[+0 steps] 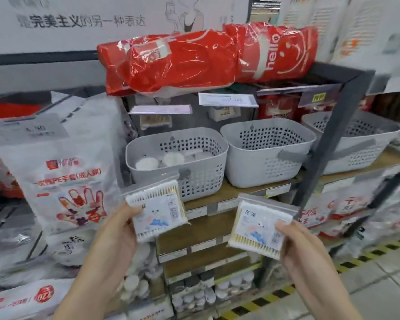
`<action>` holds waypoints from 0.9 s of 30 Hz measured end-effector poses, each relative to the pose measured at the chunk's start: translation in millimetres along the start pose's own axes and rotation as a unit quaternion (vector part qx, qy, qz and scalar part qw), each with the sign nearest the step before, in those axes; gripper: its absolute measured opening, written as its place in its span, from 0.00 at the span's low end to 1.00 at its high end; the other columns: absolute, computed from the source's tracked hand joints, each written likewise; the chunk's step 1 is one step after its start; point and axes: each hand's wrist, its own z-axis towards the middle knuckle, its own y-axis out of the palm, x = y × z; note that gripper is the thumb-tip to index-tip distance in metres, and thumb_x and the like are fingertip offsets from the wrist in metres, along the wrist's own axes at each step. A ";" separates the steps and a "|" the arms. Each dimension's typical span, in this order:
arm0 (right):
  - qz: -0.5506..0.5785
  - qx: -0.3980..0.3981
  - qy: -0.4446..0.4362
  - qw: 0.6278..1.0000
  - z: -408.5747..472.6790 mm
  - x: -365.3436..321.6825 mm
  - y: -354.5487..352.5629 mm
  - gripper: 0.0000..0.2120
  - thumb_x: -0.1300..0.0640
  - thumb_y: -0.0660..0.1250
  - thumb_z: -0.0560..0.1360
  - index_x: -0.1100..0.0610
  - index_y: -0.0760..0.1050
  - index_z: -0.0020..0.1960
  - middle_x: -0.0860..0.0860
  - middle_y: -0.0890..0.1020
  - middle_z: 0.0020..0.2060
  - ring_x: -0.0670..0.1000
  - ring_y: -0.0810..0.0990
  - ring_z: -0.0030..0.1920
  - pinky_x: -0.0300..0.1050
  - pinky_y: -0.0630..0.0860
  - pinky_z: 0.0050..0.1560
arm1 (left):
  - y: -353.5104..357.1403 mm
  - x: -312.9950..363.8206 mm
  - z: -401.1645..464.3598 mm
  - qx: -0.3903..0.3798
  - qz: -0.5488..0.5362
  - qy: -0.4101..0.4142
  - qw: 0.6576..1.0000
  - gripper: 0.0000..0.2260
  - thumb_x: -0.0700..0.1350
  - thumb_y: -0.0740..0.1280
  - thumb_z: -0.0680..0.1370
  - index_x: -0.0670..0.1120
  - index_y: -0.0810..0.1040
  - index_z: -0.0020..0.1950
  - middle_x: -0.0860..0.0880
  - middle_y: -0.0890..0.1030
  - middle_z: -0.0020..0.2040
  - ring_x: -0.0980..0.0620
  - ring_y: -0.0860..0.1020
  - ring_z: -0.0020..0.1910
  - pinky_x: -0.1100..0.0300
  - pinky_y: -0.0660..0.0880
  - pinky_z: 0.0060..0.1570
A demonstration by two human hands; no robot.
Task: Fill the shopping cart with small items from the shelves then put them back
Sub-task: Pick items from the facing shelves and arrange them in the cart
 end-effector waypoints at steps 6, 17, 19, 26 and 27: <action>-0.061 -0.037 -0.046 0.996 61.6 -36.9 21.3 0.07 0.62 0.62 0.78 0.59 0.78 0.54 0.54 0.85 0.47 0.52 0.85 0.48 0.53 0.78 0.50 | 27.7 30.0 57.5 0.038 0.070 0.071 0.994 0.09 0.37 0.63 0.74 0.44 0.78 0.53 0.44 0.84 0.50 0.47 0.83 0.48 0.51 0.81 0.48; -0.127 -0.149 -0.086 0.977 164.3 -69.4 112.3 0.05 0.61 0.62 0.80 0.60 0.76 0.48 0.52 0.85 0.38 0.47 0.85 0.38 0.40 0.82 0.37 | 41.8 70.7 146.4 0.149 0.230 0.141 0.951 0.05 0.40 0.66 0.77 0.41 0.80 0.50 0.50 0.84 0.34 0.58 0.80 0.28 0.66 0.73 0.25; -0.186 -0.147 -0.117 0.964 183.3 -71.6 127.0 0.06 0.59 0.62 0.80 0.60 0.76 0.48 0.52 0.85 0.40 0.50 0.85 0.41 0.46 0.81 0.42 | 45.7 72.6 157.7 0.141 0.255 0.152 0.945 0.05 0.40 0.66 0.78 0.41 0.80 0.51 0.45 0.85 0.43 0.56 0.81 0.31 0.63 0.77 0.28; -0.386 -0.195 -0.230 0.872 240.1 -62.1 175.1 0.06 0.63 0.63 0.78 0.63 0.75 0.54 0.56 0.82 0.52 0.54 0.81 0.51 0.40 0.77 0.44 | 43.8 74.3 203.6 0.153 0.392 0.206 0.883 0.10 0.36 0.67 0.76 0.43 0.77 0.57 0.49 0.79 0.53 0.50 0.76 0.55 0.57 0.71 0.50; -0.416 -0.186 -0.228 0.861 247.4 -57.5 180.9 0.06 0.63 0.63 0.77 0.64 0.76 0.52 0.57 0.82 0.50 0.55 0.81 0.50 0.46 0.78 0.45 | 42.3 72.8 210.4 0.145 0.404 0.200 0.881 0.10 0.34 0.67 0.76 0.43 0.76 0.55 0.49 0.78 0.53 0.50 0.76 0.55 0.57 0.71 0.50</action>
